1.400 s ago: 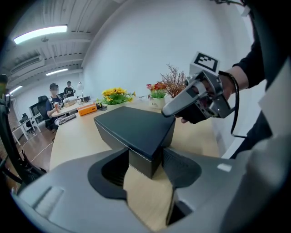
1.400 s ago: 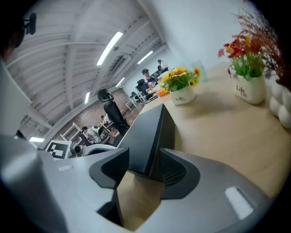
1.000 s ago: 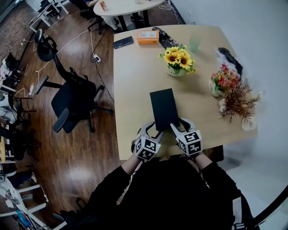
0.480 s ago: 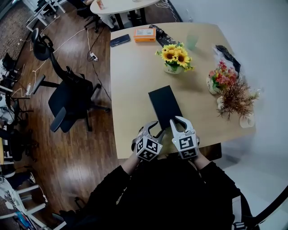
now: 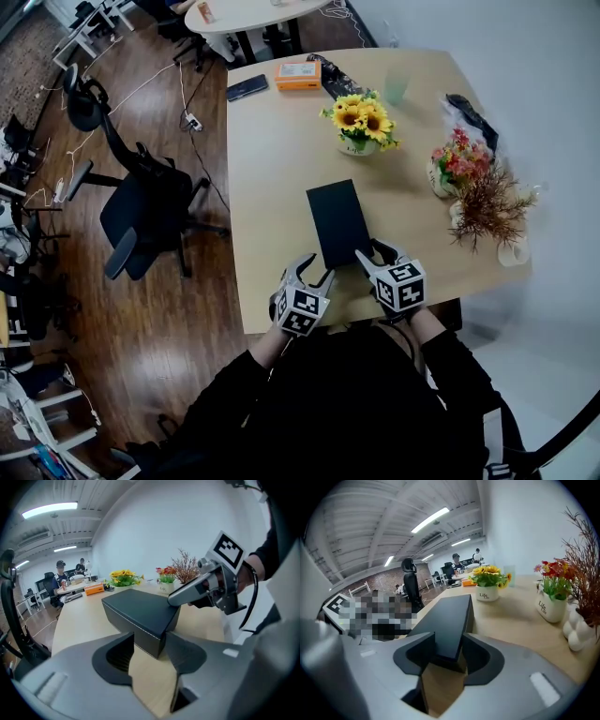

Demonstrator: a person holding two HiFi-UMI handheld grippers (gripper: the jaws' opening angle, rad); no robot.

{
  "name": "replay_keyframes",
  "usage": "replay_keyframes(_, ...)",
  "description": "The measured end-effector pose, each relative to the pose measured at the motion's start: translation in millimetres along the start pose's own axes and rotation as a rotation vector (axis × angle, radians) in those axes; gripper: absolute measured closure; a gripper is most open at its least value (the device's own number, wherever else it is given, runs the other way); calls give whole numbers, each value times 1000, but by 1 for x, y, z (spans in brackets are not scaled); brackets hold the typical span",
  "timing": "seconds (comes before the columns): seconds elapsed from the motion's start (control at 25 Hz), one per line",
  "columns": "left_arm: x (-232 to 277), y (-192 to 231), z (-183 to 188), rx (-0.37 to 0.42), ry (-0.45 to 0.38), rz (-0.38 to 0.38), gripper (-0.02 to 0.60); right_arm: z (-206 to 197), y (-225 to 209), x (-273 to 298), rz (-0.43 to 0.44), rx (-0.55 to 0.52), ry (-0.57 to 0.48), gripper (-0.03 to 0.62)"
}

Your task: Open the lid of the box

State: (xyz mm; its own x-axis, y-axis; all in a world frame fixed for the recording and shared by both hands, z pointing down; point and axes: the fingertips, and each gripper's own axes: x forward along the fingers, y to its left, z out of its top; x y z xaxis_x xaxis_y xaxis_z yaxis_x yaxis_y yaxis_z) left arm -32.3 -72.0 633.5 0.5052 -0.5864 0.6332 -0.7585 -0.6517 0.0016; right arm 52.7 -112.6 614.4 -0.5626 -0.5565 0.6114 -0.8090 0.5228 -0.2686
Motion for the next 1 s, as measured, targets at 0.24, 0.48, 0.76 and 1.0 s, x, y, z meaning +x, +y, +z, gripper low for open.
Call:
replay_keyframes(0.24, 3, -4, 7, 20, -13, -17, 396, 0, 7, 3, -20, -16, -11, 413)
replay_keyframes(0.48, 3, -2, 5, 31, -8, -9, 404, 2, 12, 2, -48, -132, -65, 419)
replay_keyframes(0.76, 3, -7, 8, 65, -1, -25, 419, 3, 32, 2, -95, -447, -49, 588)
replay_keyframes(1.0, -11, -10, 26, 212, -1, 22, 423, 21, 39, -9, -52, -267, -155, 479)
